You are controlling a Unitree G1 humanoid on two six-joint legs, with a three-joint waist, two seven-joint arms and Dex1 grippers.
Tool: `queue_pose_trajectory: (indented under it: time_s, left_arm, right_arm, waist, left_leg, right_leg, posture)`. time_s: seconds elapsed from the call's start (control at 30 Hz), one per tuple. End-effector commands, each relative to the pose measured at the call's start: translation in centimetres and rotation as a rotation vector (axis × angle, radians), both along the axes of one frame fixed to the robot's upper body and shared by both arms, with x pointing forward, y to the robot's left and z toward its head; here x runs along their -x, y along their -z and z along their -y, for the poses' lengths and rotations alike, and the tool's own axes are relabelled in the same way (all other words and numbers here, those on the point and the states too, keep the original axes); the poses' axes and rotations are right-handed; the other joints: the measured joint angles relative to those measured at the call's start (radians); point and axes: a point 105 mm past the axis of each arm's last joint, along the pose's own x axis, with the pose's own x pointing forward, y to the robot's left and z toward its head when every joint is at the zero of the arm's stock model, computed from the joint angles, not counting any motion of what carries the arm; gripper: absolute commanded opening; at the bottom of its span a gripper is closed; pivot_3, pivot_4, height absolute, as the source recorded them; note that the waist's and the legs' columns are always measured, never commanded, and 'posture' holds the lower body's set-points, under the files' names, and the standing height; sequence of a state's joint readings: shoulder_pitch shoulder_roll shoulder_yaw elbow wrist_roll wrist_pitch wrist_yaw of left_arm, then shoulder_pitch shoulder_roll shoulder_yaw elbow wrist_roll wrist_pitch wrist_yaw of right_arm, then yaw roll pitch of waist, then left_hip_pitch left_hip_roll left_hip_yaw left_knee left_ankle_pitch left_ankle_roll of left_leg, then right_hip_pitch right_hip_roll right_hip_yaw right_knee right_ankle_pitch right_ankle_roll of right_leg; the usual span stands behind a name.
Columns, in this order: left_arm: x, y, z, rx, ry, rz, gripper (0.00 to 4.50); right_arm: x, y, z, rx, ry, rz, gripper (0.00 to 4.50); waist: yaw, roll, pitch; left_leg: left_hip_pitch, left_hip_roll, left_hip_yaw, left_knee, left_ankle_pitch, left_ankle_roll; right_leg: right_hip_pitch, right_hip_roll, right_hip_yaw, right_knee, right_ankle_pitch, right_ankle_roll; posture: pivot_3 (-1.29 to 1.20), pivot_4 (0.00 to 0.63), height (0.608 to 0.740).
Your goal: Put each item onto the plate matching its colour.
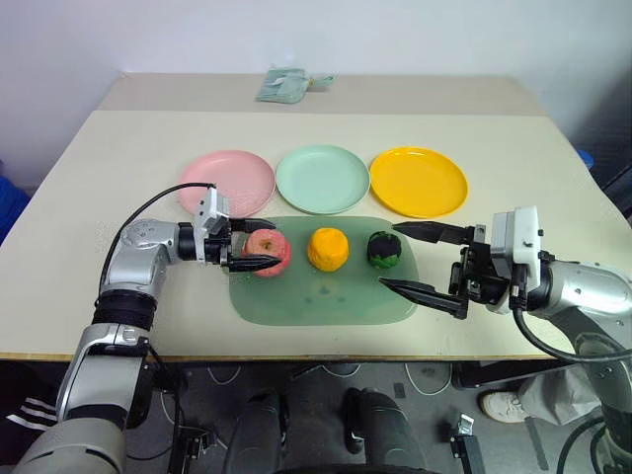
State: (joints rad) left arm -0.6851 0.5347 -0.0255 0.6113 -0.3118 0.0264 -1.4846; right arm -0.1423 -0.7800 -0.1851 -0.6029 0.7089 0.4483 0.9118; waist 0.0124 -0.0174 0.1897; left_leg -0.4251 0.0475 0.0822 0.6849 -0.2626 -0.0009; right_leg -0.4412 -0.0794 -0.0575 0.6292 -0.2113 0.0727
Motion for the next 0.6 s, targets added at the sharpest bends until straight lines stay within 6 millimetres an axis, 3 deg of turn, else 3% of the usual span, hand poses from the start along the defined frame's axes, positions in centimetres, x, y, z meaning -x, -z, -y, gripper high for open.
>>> queue_pose_trajectory:
  time_s: [0.03, 0.2, 0.43, 0.6]
  left_arm:
    - [-0.1, -0.2, 0.3, -0.016, 0.021, 0.032, 3.15]
    - [-1.8, -2.2, -0.5, 0.096, -0.076, 0.047, 3.15]
    - [-7.5, -7.4, -4.1, 0.279, -0.558, 0.202, 3.15]
    - [-10.0, -7.8, -6.2, 0.285, -0.853, 0.250, 3.15]
  right_arm:
    - [0.4, -0.9, 0.0, -0.001, 0.005, 0.060, 3.76]
    - [-0.1, -1.3, 0.2, -0.017, 0.031, 0.069, 3.76]
    - [-4.3, -2.3, 1.2, -0.054, 0.220, 0.152, 3.76]
    - [-6.7, -2.8, 0.6, -0.078, 0.311, 0.217, 3.76]
  waist:
    - [0.000, 0.000, 0.000]
    - [0.001, 0.000, 0.000]
    - [0.000, -0.001, 0.000]
    - [-0.001, -0.001, 0.000]
  left_leg:
    - [0.000, 0.000, 0.000, 0.000, 0.000, 0.000]
    - [0.000, 0.000, 0.000, 0.000, 0.000, 0.000]
    - [0.000, 0.000, 0.000, 0.001, 0.000, 0.000]
    - [0.000, 0.000, 0.001, -0.001, 0.000, 0.000]
  right_leg:
    - [0.000, 0.000, 0.000, 0.000, 0.000, 0.000]
    - [0.000, 0.000, 0.000, 0.000, 0.000, 0.000]
    - [0.000, 0.000, 0.000, 0.000, 0.002, 0.003]
    - [-0.001, 0.000, 0.000, 0.001, 0.002, 0.004]
  posture:
    - [0.00, 0.150, 0.740]
    - [0.00, 0.150, 0.740]
    - [0.00, 0.150, 0.740]
    - [0.00, 0.150, 0.740]
